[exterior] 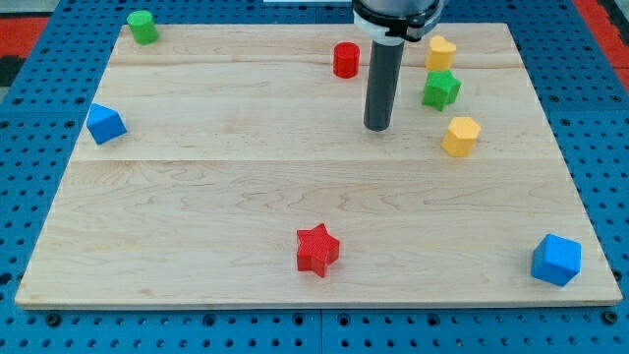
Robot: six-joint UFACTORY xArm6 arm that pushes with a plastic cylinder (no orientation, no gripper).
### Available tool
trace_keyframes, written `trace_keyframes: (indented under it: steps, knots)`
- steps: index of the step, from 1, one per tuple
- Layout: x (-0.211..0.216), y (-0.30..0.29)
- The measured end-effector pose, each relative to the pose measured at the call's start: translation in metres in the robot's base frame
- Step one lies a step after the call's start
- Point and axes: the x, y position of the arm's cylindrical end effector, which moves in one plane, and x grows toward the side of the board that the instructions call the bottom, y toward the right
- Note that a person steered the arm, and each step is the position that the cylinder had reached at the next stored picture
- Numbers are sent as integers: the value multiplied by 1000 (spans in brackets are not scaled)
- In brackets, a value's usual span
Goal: Point your arm at the top left
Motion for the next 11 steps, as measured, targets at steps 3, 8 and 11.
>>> trace_keyframes:
  steps: [3,8,11]
  knots:
    - [0,-58]
    - [-123,-200]
    - [-127,-378]
